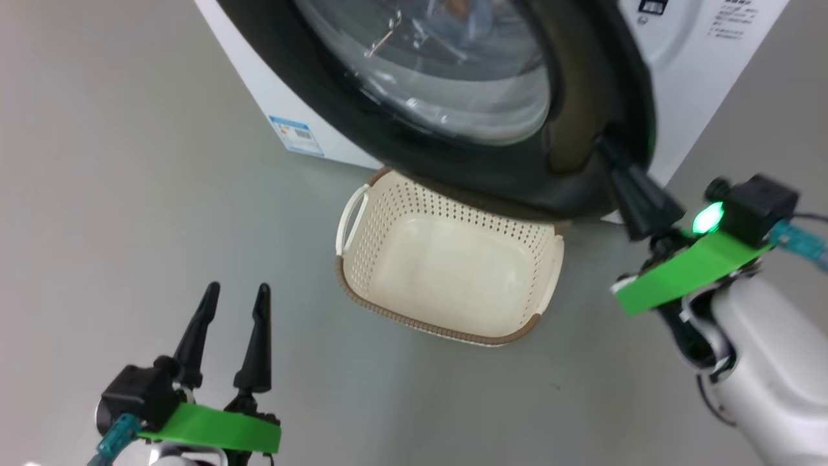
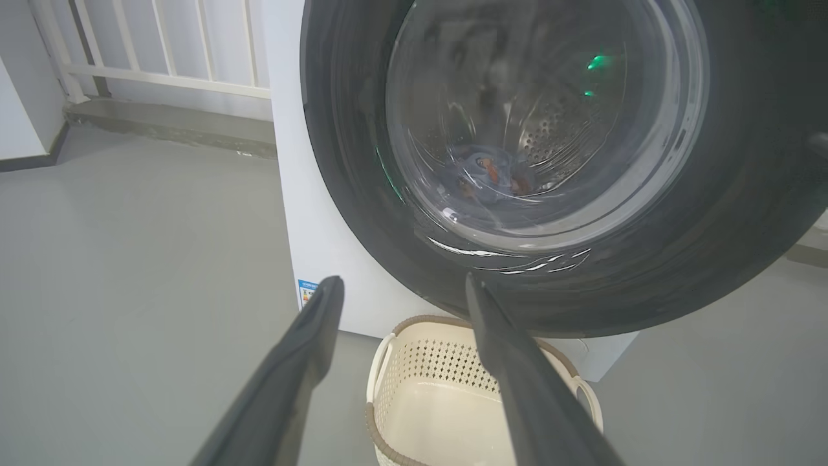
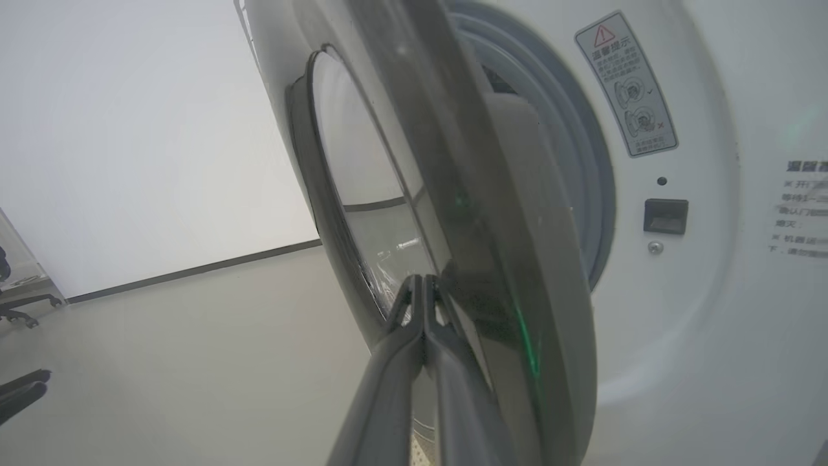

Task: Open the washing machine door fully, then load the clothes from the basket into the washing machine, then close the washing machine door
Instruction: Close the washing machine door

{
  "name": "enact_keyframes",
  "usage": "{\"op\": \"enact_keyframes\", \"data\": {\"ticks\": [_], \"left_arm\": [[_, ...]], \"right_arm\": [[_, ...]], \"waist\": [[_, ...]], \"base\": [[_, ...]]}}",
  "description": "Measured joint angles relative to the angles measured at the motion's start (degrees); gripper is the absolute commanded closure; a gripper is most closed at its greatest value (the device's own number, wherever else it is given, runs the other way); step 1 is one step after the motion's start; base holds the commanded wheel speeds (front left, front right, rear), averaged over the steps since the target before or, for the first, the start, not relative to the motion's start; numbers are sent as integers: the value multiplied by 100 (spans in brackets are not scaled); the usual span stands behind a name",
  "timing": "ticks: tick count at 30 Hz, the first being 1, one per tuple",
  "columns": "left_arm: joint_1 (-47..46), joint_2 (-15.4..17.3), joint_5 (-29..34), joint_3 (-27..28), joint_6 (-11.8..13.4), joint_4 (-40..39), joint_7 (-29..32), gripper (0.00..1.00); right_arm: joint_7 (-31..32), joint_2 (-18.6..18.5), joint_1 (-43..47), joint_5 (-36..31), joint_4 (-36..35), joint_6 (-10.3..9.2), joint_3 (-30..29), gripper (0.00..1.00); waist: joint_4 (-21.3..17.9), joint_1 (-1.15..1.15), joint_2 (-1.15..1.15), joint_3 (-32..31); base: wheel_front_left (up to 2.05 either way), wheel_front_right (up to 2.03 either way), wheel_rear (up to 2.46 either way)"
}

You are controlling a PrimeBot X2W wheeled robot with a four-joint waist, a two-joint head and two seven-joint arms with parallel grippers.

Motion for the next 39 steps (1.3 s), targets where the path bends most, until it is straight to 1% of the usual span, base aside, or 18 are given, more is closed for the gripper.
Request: {"op": "enact_keyframes", "data": {"ticks": [13, 17, 22, 24, 27, 36, 37, 39], "left_arm": [[-504, -178, -7, -299, 0, -51, -15, 0], [-616, -212, -11, -368, 0, -58, -15, 0], [-711, -236, -15, -422, 0, -66, -15, 0], [-719, -244, -21, -425, 0, -67, -15, 0], [-782, -250, -68, -442, 0, -69, -15, 0], [-808, -256, -70, -402, 0, 13, -15, 0], [-807, -256, -69, -386, 0, 37, -15, 0], [-804, -256, -67, -347, 0, 77, -15, 0]], "right_arm": [[-1, -436, -995, 122, 290, 0, -653, 100], [-1, -490, -1245, 146, 407, 0, -872, 100], [-2, -514, -1490, 146, 521, 11, -1067, 100], [-4, -472, -1516, 145, 520, 49, -1106, 100], [-22, -421, -1547, 142, 522, 51, -1128, 100], [-20, -344, -1512, 108, 513, 38, -1082, 100], [-20, -331, -1454, 108, 497, 30, -1078, 98], [-20, -290, -1307, 108, 466, 12, -1046, 66]], "waist": [[276, 0, 0, 585], [384, 0, 0, 747], [503, 0, 0, 908], [533, -1, 0, 959], [559, -1, 0, 1020], [456, 0, 0, 907], [436, -1, 0, 876], [388, -1, 0, 811]], "base": [[0, 0, 0], [0, 0, 0], [0, 0, 0], [0, 0, 0], [0, 0, 0], [0, 0, 0], [0, 0, 0], [0, 0, 0]]}}
